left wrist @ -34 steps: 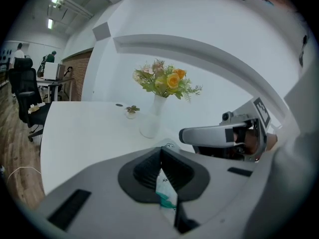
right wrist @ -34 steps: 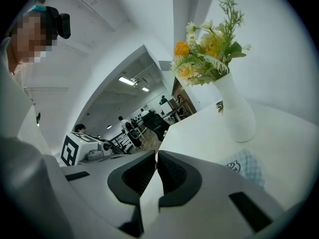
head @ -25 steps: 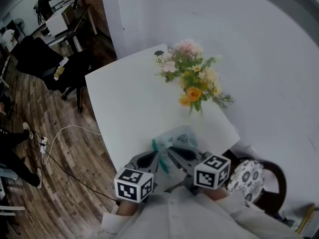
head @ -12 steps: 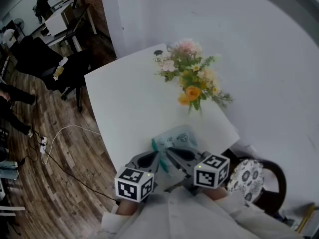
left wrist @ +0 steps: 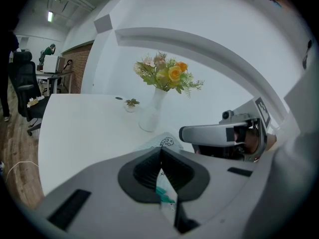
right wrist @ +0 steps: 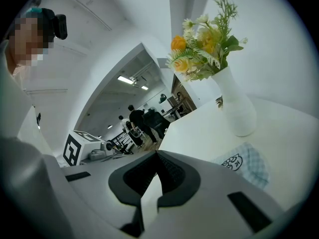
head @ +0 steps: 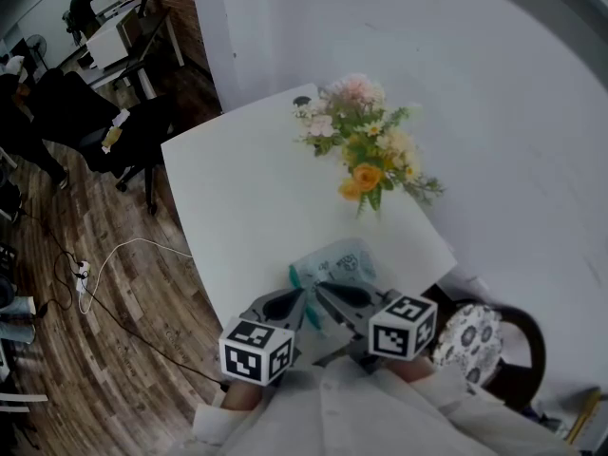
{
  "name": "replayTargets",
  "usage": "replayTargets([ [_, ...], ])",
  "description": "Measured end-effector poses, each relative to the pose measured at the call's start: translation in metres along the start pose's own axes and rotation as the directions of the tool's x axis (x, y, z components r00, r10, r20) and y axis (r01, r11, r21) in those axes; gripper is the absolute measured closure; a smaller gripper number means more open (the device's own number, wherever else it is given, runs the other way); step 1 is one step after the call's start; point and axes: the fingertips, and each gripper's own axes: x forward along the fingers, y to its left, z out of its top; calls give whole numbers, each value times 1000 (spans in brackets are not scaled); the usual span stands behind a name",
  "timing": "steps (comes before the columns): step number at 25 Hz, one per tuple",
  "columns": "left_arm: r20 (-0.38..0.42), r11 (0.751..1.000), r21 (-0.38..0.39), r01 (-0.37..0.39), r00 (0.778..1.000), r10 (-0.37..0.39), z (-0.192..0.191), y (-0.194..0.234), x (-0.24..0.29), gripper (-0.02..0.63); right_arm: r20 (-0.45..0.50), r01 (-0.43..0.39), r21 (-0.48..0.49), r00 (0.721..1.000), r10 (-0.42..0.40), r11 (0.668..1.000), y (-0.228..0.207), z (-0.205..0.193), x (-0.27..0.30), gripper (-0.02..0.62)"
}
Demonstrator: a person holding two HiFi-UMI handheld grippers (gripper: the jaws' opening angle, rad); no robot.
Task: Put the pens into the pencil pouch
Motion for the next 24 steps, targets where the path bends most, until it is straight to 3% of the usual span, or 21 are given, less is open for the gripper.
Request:
replayTargets([
  [24,-15,1000,-13,-2,1000,2,-8,4,0,600,-2,-27,33,1000,27,999,1,-5,-2,589],
])
